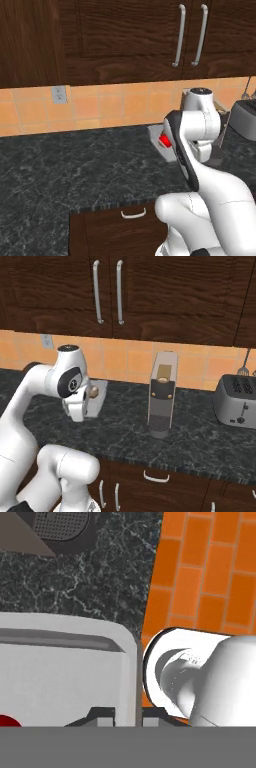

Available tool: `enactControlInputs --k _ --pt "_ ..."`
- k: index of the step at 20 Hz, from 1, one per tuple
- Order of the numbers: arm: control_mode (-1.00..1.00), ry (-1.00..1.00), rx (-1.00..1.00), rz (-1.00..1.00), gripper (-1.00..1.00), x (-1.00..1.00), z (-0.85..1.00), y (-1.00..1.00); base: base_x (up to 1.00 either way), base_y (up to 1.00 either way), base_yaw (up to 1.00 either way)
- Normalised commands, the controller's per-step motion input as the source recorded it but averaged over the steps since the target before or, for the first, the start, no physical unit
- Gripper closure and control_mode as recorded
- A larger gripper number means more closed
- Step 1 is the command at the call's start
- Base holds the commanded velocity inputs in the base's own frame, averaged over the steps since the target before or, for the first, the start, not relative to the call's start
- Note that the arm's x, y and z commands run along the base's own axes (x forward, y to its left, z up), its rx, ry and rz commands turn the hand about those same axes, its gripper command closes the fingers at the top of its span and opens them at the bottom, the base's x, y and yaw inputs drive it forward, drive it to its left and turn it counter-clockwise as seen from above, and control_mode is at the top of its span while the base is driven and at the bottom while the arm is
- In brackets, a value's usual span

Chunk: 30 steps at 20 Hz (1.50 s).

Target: Take the meat container that has the steak and place it on the second highest rack of the freezer. Then take the vegetable container that has the tomato and mushroom and place it on the highest rack of the freezer.

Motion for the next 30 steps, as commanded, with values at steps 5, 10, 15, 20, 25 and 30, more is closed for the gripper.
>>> enactControlInputs --k 5,10,15,20,25,30 --pt "-1.00 0.00 0.00 -0.04 1.00 -0.43 0.51 -0.01 0.00 0.00 0.00" --pt "-1.00 0.00 0.00 -0.04 1.00 -0.11 0.30 -0.10 0.00 0.00 0.00" --pt "1.00 0.00 0.00 0.00 1.00 -0.13 0.07 -0.04 -0.27 -0.19 0.00" --pt "1.00 0.00 0.00 0.00 1.00 0.00 0.00 0.00 -0.74 -0.91 -0.34" --pt "1.00 0.00 0.00 0.00 1.00 0.00 0.00 0.00 -0.02 -0.45 -0.82" --pt "1.00 0.00 0.00 0.00 1.00 0.00 0.00 0.00 0.00 -0.09 -0.93"
